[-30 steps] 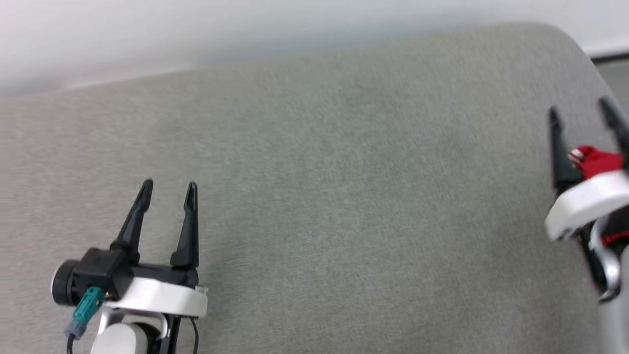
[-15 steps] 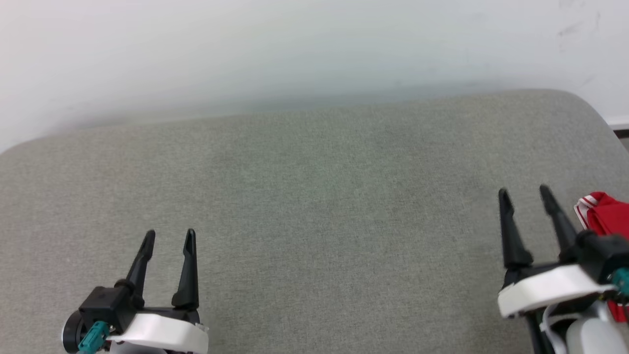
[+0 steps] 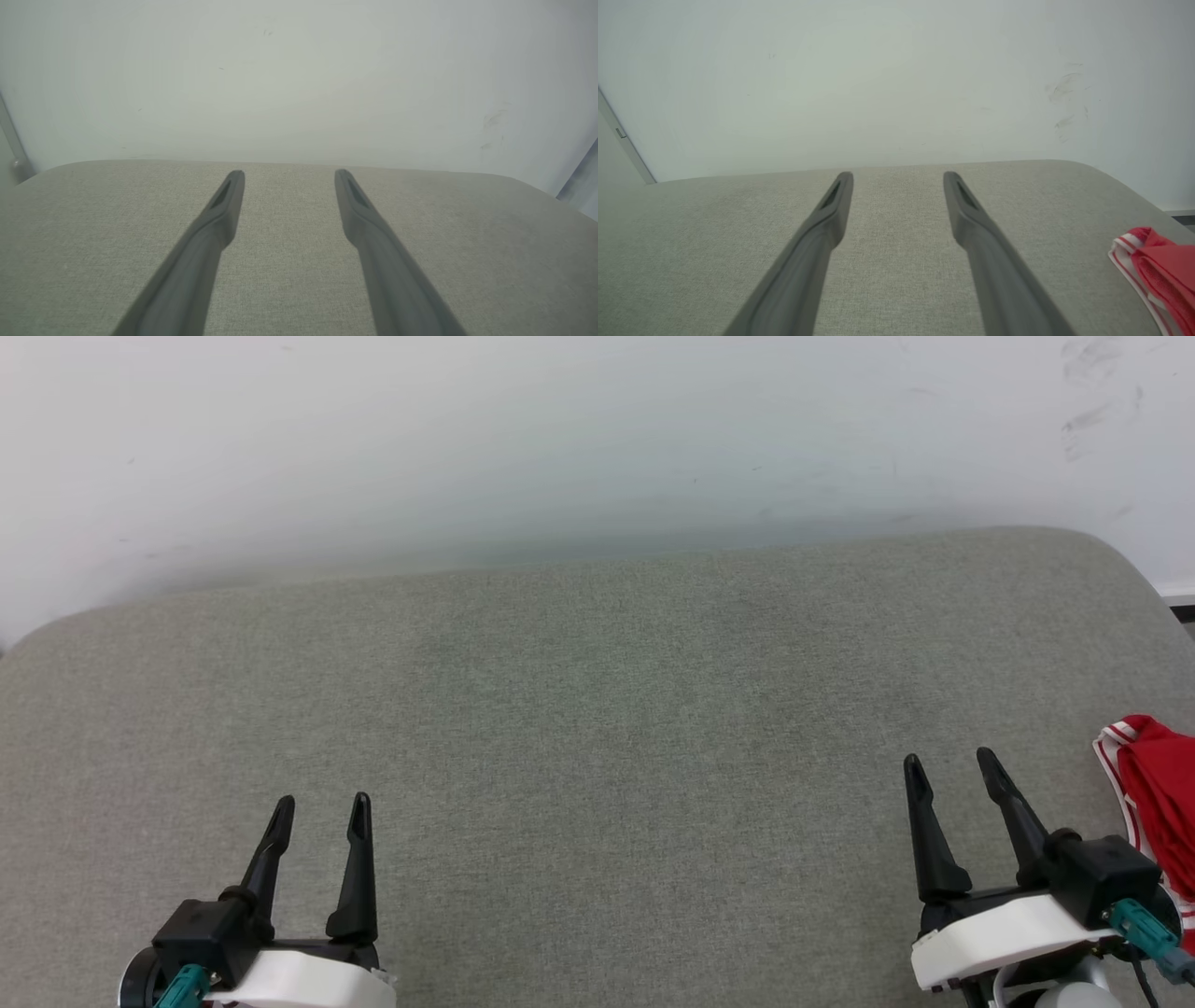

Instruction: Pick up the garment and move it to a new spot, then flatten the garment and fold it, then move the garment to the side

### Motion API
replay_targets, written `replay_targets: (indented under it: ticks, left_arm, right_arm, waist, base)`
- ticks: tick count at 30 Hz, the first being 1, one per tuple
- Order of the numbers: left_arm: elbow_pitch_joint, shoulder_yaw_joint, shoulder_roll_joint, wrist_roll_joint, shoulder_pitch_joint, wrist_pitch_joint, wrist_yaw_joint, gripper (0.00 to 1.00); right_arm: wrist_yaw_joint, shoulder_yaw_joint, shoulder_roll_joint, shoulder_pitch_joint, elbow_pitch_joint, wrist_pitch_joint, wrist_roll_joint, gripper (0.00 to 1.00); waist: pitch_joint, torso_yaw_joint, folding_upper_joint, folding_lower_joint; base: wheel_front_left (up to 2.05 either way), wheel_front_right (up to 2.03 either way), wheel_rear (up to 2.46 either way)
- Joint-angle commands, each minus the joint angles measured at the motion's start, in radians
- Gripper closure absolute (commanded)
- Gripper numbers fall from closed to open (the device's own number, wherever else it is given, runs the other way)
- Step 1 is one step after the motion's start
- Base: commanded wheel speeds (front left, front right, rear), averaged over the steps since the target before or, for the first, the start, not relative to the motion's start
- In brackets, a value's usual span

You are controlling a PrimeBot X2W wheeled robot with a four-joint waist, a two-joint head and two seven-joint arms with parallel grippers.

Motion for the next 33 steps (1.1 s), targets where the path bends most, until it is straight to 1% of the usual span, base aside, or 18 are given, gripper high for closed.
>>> replay_targets:
  ticks: [1,24,25,28,33]
  left_arm:
    - [-0.004,0.005,-0.002,0.005,0.008,-0.002,-0.002,0.0]
    - [-0.003,0.02,-0.009,0.006,0.011,-0.002,-0.003,0.0]
    - [-0.002,0.021,-0.01,0.007,0.004,0.0,-0.001,1.0]
    - [0.024,0.02,-0.011,0.0,0.011,0.002,-0.001,1.0]
    - [0.035,0.022,-0.01,-0.102,-0.001,0.027,-0.001,1.0]
  right_arm:
    - [-0.001,0.002,0.004,-0.007,0.005,-0.008,0.006,0.0]
    - [-0.001,0.012,0.005,-0.038,0.049,-0.034,0.023,0.0]
    - [0.0,0.012,0.001,-0.024,0.048,-0.03,0.016,1.0]
    - [0.0,0.013,0.001,-0.006,0.069,-0.028,0.023,1.0]
    - [0.0,0.008,-0.001,-0.01,0.069,-0.006,0.13,1.0]
  waist:
    - [0.001,-0.002,0.0,0.0002]
    - [0.007,-0.006,0.0,0.0002]
    - [0.008,-0.006,0.0,0.0002]
    - [0.008,-0.006,0.0,0.0002]
    - [0.007,-0.004,0.0,0.0002]
  base:
    - [0.0,0.0,0.0]
    - [0.0,0.0,0.0]
    - [0.0,0.0,0.0]
    - [0.0,0.0,0.0]
    - [0.0,0.0,0.0]
